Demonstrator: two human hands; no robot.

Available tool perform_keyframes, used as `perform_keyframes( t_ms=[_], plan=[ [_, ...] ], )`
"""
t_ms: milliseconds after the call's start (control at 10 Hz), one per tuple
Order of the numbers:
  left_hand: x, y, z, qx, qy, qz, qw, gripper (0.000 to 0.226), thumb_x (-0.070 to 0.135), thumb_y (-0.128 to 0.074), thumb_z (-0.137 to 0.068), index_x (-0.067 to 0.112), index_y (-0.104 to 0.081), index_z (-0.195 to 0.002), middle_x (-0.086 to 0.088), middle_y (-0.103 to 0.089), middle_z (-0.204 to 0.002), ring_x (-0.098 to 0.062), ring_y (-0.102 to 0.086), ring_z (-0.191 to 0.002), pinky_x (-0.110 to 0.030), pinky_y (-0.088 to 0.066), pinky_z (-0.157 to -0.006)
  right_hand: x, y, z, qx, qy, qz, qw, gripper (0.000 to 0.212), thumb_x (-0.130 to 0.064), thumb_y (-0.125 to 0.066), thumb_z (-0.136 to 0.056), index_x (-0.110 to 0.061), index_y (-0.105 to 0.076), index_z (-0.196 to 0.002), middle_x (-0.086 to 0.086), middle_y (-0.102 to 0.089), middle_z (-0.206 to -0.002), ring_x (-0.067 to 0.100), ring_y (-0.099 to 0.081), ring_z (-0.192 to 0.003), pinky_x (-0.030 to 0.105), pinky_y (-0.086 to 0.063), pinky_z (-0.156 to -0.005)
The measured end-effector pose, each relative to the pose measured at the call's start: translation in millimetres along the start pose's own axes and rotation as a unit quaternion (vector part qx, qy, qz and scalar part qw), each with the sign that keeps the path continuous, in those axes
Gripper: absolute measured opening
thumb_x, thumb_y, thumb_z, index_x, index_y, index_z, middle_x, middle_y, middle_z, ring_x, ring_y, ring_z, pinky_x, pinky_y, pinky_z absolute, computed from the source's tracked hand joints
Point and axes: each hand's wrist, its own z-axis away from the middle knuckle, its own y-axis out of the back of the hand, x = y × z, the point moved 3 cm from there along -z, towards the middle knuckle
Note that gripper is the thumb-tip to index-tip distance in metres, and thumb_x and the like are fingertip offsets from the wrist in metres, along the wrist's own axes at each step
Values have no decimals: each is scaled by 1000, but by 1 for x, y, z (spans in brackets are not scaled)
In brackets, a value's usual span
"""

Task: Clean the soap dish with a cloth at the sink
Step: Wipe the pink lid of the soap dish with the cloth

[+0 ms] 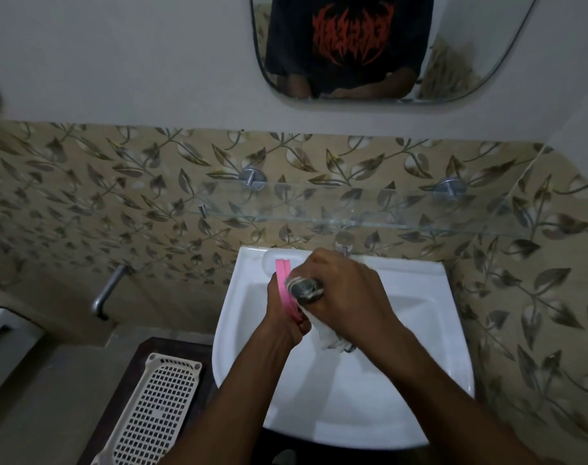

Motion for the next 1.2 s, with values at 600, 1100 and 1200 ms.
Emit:
perform_keyframes(
  t_ms=[600,1100,1200],
  plan=[
    [-9,-1,-4,33,0,-59,998,49,66,-43,-75,22,-61,-89,-5,-59,-81,-21,-51,-70,-29,-40,-62,19,4,-28,65,-96,-55,992,17,-33,-71,-81,-30,-73,-98,-6,-68,-96,20,-65,-89,33,-52,-70],
    [10,-2,6,22,-13,33,999,58,54,-57,-71,6,-65,-101,-15,-66,-86,-29,-62,-81,-44,-55,-80,35,-45,38,155,-162,-321,920,22,-18,-77,-81,-23,-70,-102,-14,-70,-100,-4,-64,-95,14,-50,-86],
    [19,-18,28,-67,-26,47,996,34,36,-54,-83,11,-70,-99,-12,-67,-85,-28,-64,-81,-42,-51,-83,55,-23,24,178,-265,-415,852,18,-16,-76,-84,-27,-69,-96,-13,-72,-96,-2,-66,-90,16,-52,-81]
  ],
)
